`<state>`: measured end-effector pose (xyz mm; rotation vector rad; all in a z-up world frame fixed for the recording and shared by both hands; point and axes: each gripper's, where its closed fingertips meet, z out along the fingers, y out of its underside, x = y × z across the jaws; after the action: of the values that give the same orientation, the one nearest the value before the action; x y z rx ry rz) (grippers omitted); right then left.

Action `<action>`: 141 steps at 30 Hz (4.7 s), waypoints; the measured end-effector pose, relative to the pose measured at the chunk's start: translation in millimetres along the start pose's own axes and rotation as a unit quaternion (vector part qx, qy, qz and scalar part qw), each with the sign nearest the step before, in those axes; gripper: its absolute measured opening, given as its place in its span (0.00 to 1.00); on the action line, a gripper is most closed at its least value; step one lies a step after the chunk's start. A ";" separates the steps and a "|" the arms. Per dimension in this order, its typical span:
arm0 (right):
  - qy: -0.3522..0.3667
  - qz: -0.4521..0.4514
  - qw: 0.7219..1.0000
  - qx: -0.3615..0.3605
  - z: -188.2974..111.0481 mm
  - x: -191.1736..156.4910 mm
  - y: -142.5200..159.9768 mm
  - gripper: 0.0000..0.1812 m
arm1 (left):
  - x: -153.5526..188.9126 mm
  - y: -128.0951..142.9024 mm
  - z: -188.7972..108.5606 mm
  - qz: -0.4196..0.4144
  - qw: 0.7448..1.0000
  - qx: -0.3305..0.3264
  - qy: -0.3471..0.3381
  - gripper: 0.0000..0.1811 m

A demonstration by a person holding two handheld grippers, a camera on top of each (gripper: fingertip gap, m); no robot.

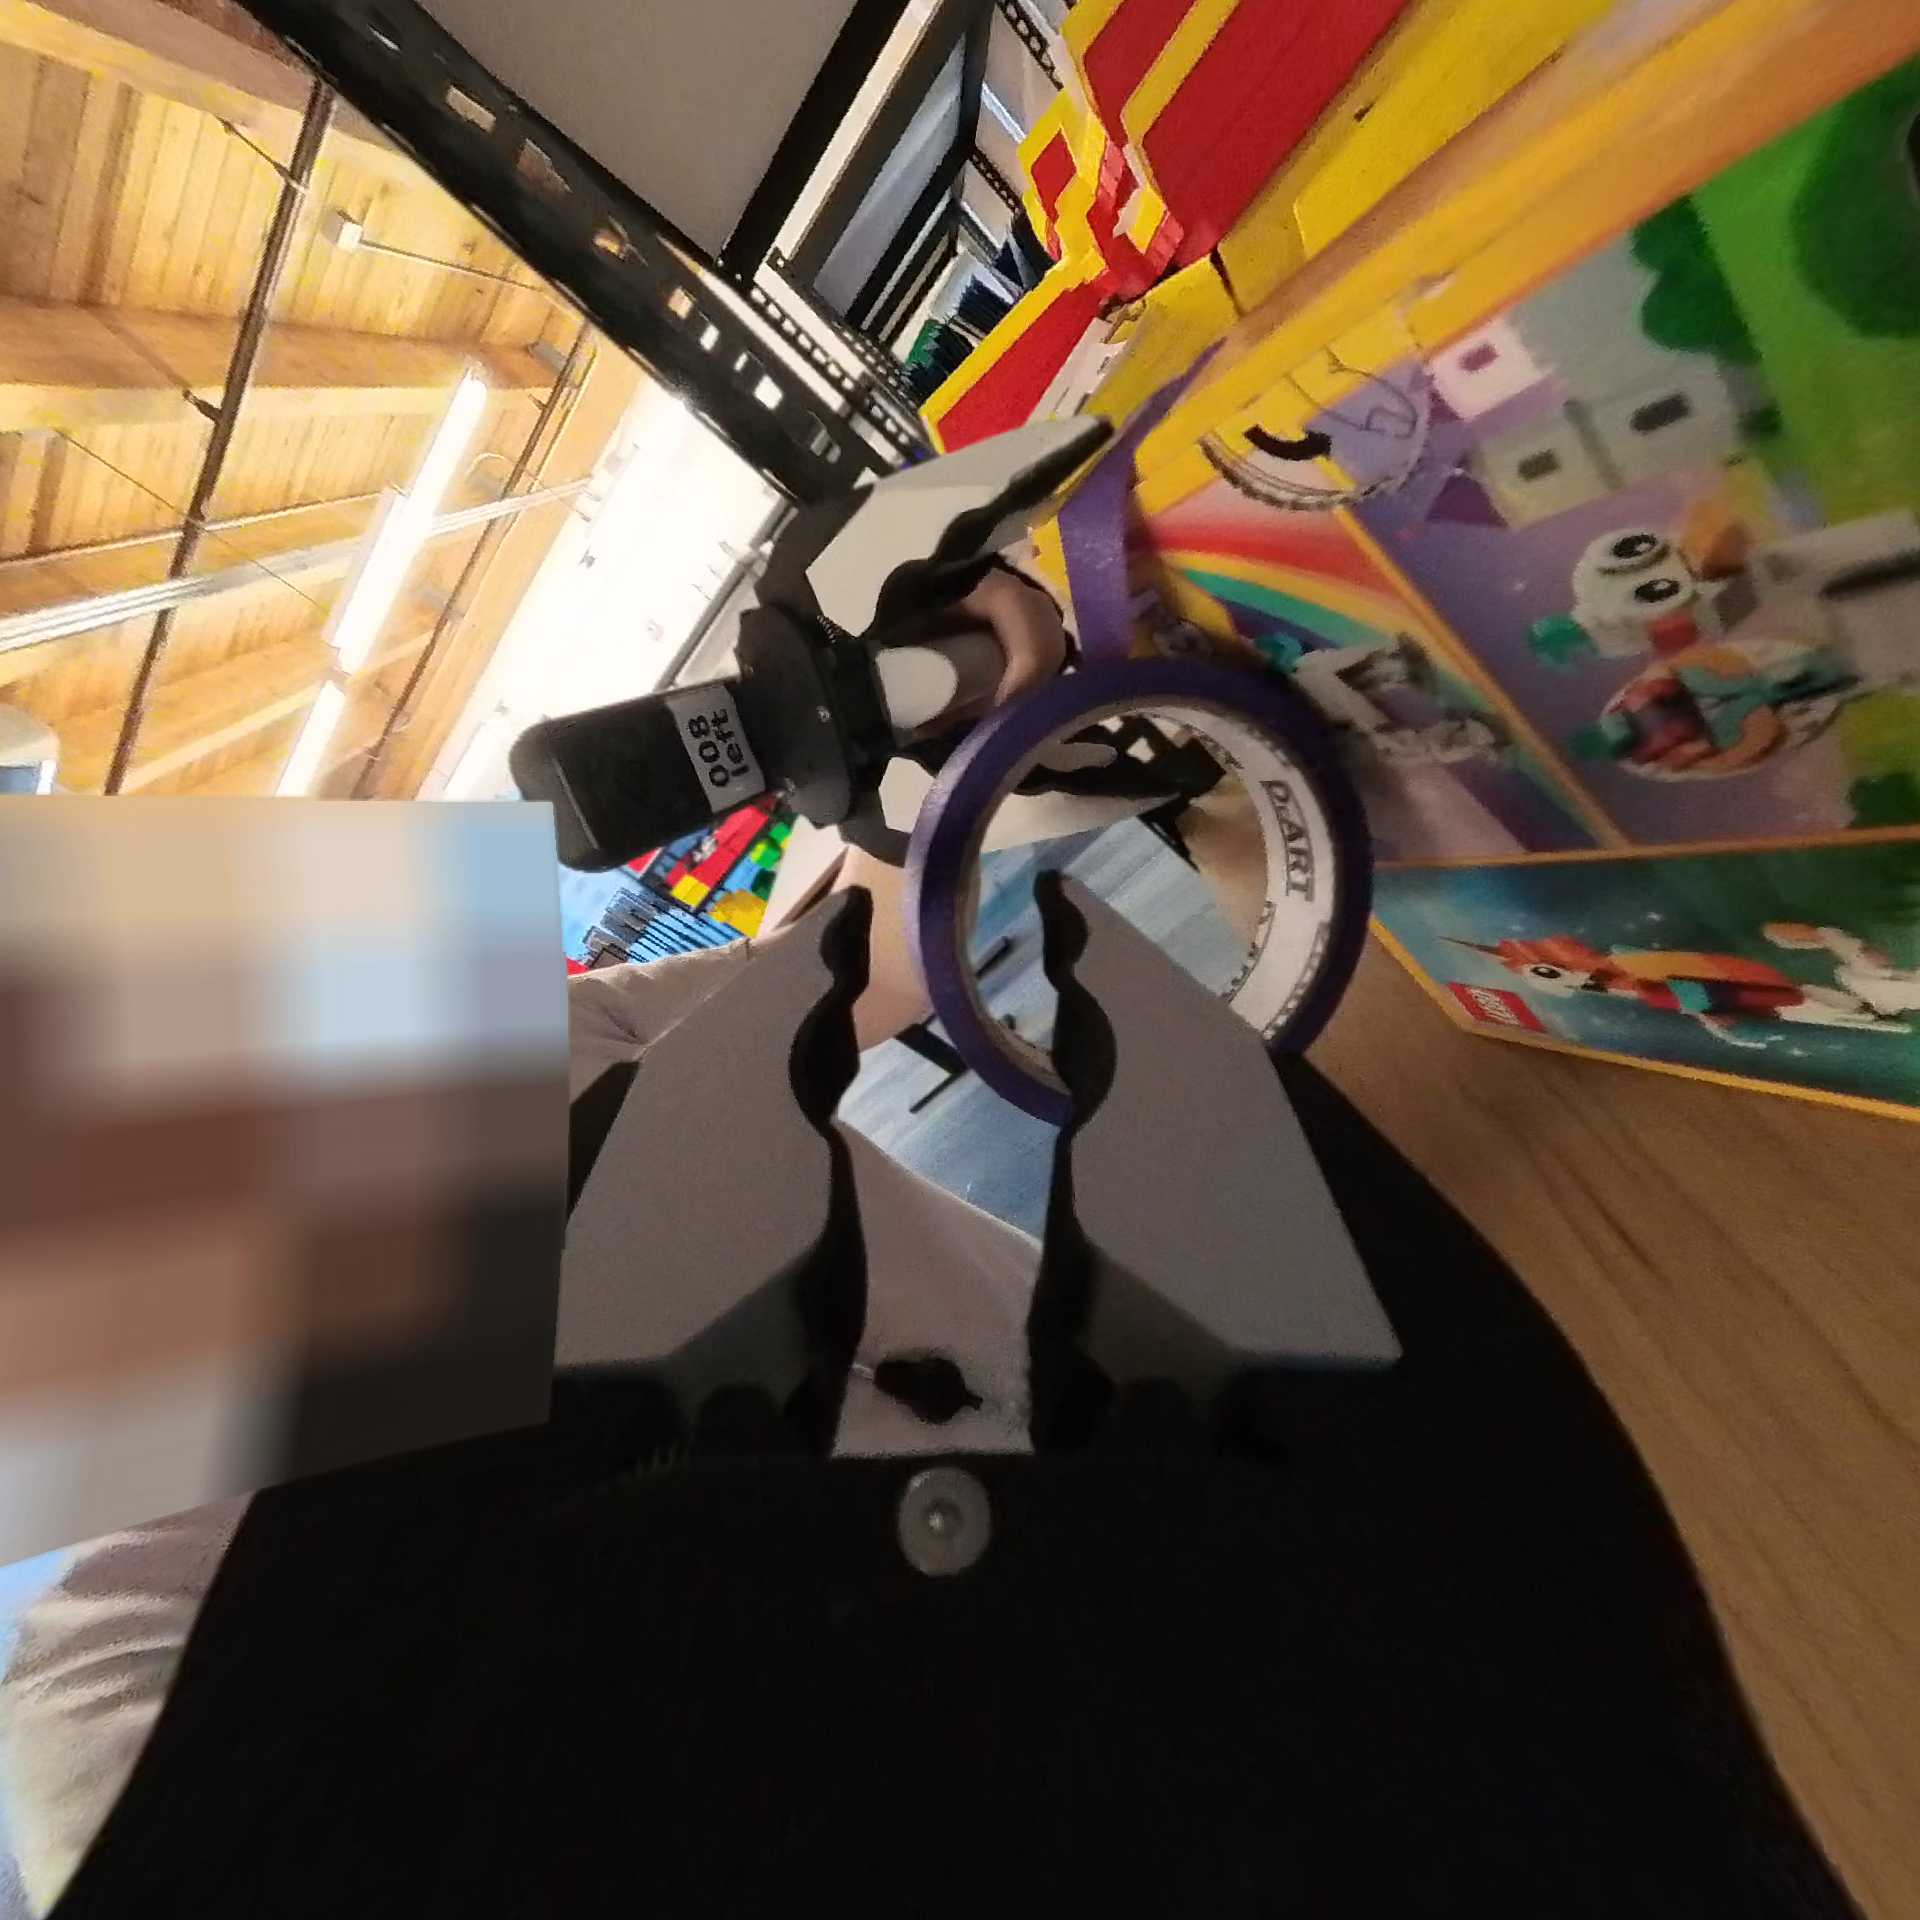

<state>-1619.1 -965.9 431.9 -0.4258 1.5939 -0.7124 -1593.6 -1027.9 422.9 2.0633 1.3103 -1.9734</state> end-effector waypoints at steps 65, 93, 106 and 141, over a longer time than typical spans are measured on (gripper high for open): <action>0.193 -0.410 0.844 -0.288 -301.8 116.2 138.4 0.13 | 236.6 -159.4 194.1 -0.878 0.436 0.192 -0.039 0.08; -0.091 -0.145 0.983 -0.066 -146.6 25.0 315.6 0.12 | 295.3 -142.6 30.1 -0.765 0.635 0.102 0.029 0.34; -0.226 -0.080 0.968 -0.070 -148.6 -28.8 295.3 0.17 | 260.8 -202.7 40.2 -0.726 0.635 0.213 0.156 0.08; -0.243 -0.087 0.966 -0.022 -130.2 -59.5 255.6 0.19 | 219.6 -201.6 13.1 -0.679 0.701 0.193 0.102 0.27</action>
<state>-1704.3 -712.8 311.6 -0.7201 1.1183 -0.6436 -1745.0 -783.0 344.5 1.3258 3.3957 -2.4977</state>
